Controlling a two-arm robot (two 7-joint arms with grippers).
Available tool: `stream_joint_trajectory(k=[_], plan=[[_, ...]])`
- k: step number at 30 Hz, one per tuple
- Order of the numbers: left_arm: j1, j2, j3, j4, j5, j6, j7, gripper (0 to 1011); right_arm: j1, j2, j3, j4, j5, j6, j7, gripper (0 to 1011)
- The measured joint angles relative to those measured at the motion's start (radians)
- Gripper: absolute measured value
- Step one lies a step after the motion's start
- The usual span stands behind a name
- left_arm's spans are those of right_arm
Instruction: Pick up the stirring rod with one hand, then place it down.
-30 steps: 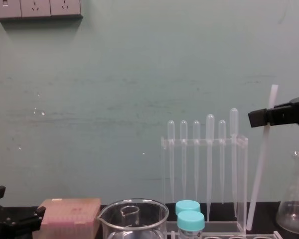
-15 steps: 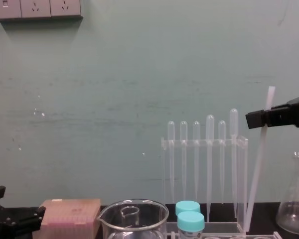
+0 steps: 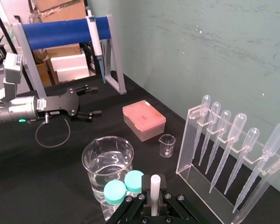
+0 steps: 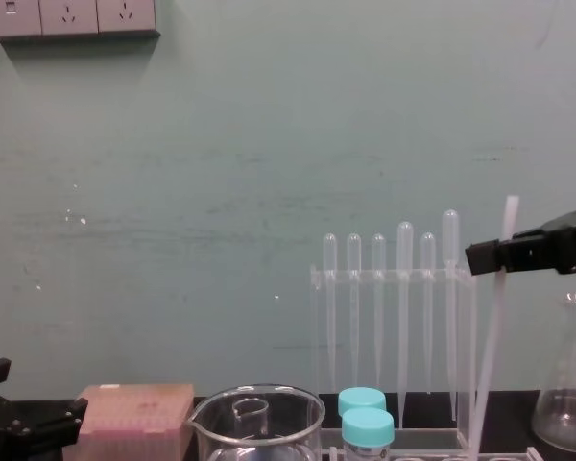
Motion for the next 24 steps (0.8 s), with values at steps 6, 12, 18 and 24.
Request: stream_joint_trajectory(k=[6,12,18,24], plan=[[0.000,0.000,0.000,0.000,0.000,0.000,0.000,1000,0.022,-0.024,-0.017,0.037,-0.015,-0.007,0.020,72],[0.000,0.000,0.000,0.000,0.000,0.000,0.000,1000,0.040,-0.044,-0.036,0.070,-0.031,-0.009,0.038,72],[0.000,0.000,0.000,0.000,0.000,0.000,0.000,1000,0.047,-0.051,-0.054,0.091,-0.050,-0.003,0.045,72],[0.000,0.000,0.000,0.000,0.000,0.000,0.000,1000,0.046,-0.056,-0.062,0.101,-0.056,0.007,0.048,72]])
